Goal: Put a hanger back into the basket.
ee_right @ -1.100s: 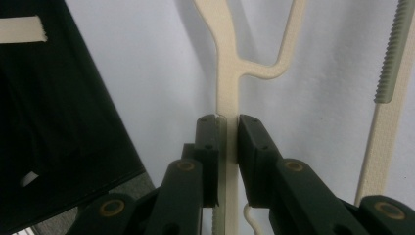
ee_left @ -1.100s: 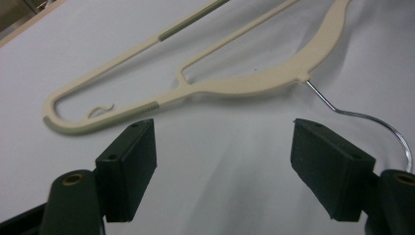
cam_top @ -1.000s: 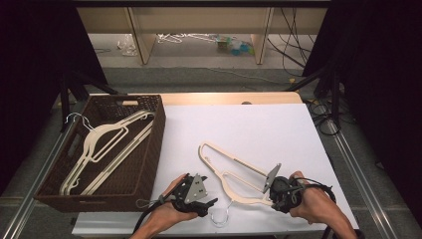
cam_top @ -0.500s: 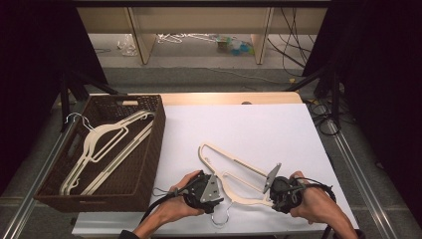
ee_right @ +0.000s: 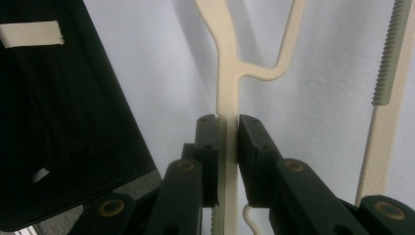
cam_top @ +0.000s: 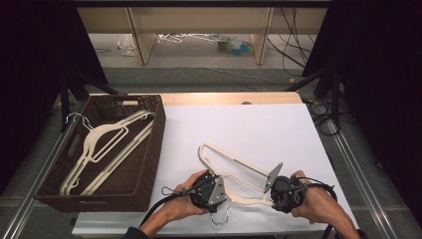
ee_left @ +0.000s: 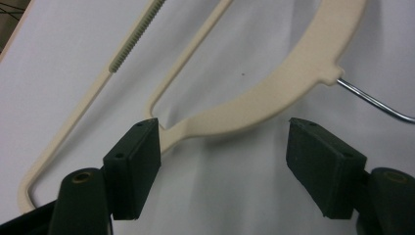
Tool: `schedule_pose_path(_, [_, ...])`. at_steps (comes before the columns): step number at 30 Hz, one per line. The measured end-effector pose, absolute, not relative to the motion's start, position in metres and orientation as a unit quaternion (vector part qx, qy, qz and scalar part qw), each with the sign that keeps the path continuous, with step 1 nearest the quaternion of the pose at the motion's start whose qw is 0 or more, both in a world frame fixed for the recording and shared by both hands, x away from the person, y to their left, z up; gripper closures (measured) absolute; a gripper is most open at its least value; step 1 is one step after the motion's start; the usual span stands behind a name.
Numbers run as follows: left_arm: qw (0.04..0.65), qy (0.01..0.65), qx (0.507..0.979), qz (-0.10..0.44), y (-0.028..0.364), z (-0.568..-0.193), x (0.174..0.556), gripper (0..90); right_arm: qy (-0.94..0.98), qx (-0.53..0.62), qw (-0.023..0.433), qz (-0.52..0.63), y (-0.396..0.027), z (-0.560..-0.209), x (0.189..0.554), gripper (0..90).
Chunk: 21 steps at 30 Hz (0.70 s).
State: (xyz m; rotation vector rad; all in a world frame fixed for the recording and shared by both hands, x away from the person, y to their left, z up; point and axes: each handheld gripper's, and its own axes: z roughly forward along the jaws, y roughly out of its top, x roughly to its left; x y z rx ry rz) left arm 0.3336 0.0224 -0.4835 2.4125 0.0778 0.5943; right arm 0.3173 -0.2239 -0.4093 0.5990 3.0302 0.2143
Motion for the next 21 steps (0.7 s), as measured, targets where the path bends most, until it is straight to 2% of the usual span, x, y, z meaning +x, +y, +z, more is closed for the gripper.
schedule_pose_path(9, [0.339,-0.016,0.909,0.242,0.013,-0.483,0.335,31.6,0.979,0.187,0.017,0.085,-0.228,-0.406,0.319,79.2])
schedule_pose_path(12, [0.347,-0.049,0.908,0.232,0.01,-0.482,0.332,37.0,0.979,0.185,0.013,0.09,-0.231,-0.407,0.321,79.2])
schedule_pose_path(16, [0.34,-0.089,0.909,0.224,0.007,-0.482,0.329,55.7,0.978,0.187,0.01,0.091,-0.236,-0.409,0.323,79.2])
schedule_pose_path(21, [0.328,-0.127,0.907,0.234,0.004,-0.478,0.326,63.3,0.978,0.186,-0.001,0.096,-0.24,-0.413,0.326,79.2])
